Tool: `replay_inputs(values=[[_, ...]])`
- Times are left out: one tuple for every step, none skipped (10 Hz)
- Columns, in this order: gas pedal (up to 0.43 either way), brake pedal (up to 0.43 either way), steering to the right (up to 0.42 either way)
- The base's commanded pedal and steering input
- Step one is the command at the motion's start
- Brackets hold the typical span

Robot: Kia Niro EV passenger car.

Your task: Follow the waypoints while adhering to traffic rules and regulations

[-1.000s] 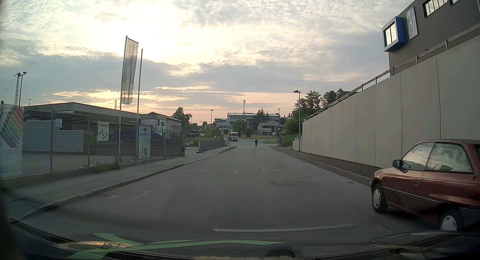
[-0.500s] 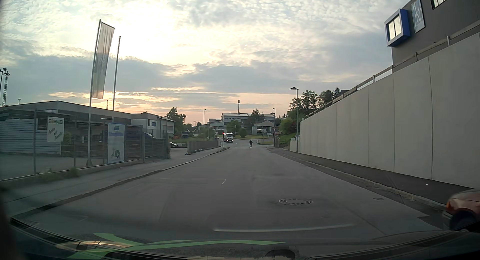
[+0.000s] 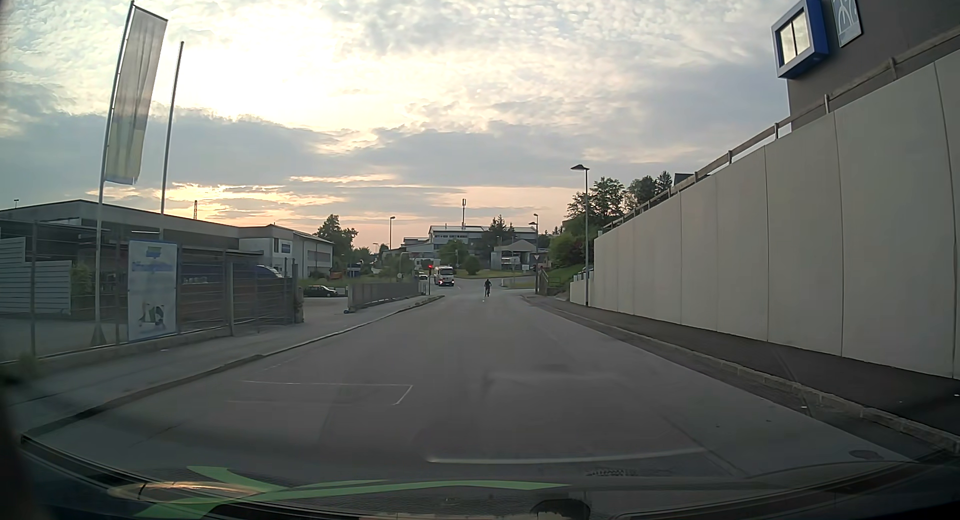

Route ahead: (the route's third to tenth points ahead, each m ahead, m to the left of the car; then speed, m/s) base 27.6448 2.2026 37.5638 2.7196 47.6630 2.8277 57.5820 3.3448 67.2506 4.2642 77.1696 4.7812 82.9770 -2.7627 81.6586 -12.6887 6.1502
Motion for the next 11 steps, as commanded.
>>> replay_inputs(values=[[0.059,0.000,0.030],[0.059,0.000,0.029],[0.059,0.000,0.027],[0.059,0.000,0.023],[0.059,0.000,0.020],[0.059,0.000,0.017],[0.059,0.000,0.013],[0.059,0.000,0.006],[0.059,0.000,0.003],[0.059,0.000,0.003],[0.059,0.000,0.003]])
